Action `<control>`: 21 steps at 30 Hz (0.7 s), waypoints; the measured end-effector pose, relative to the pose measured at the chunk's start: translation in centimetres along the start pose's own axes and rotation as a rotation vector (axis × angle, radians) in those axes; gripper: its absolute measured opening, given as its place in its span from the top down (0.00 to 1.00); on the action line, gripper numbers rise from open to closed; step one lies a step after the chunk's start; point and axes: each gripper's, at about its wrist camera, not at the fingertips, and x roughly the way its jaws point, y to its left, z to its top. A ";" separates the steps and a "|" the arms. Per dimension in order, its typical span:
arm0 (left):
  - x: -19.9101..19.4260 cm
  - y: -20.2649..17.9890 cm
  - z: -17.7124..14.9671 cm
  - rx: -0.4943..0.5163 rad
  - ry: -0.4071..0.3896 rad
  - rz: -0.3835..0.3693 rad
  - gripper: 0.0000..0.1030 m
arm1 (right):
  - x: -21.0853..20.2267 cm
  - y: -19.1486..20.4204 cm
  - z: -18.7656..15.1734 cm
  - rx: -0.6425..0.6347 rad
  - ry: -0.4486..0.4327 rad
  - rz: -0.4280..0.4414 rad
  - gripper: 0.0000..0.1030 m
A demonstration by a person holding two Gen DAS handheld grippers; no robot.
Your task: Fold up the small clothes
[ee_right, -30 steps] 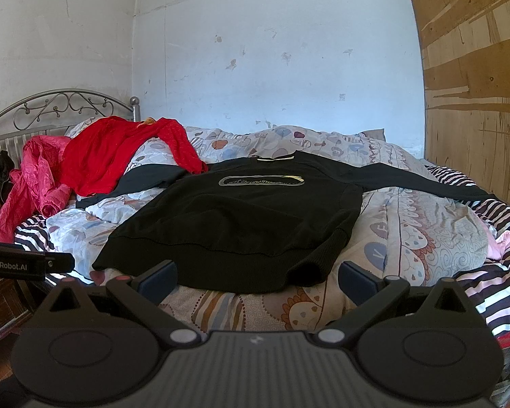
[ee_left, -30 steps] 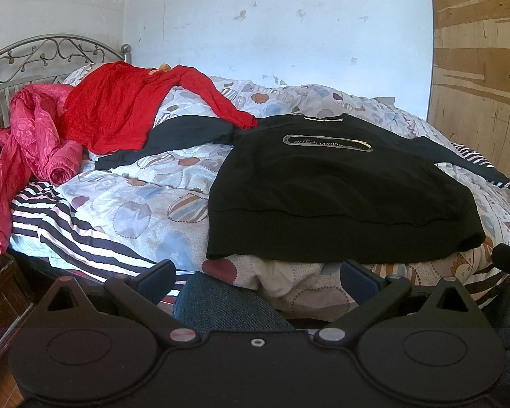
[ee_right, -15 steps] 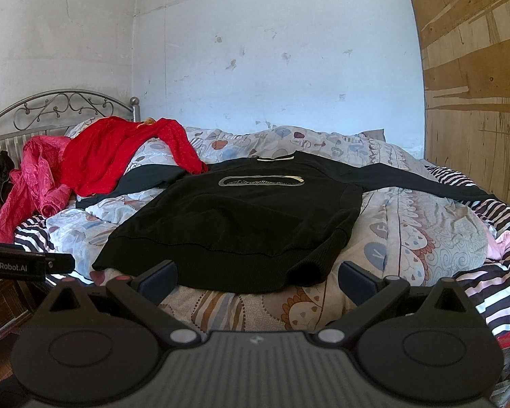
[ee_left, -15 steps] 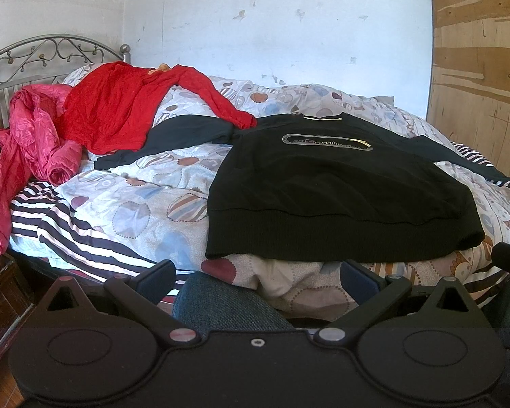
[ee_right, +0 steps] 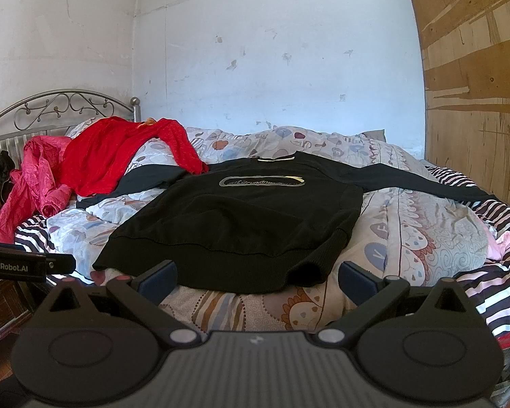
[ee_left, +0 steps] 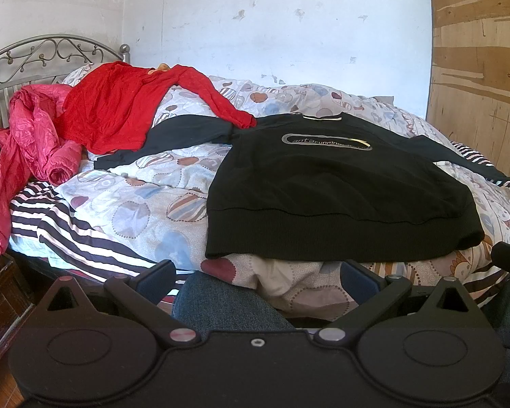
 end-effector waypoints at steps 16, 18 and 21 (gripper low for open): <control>0.2 0.0 -0.2 0.000 0.000 0.001 0.01 | 0.0 -0.1 -0.1 0.002 0.001 0.000 0.00; 0.2 0.0 -0.2 0.000 -0.001 0.001 0.01 | 0.0 -0.1 -0.1 0.002 0.001 0.000 0.00; 0.1 -0.2 -0.3 0.002 -0.002 0.003 0.01 | 0.0 0.0 0.0 0.002 0.001 0.000 0.00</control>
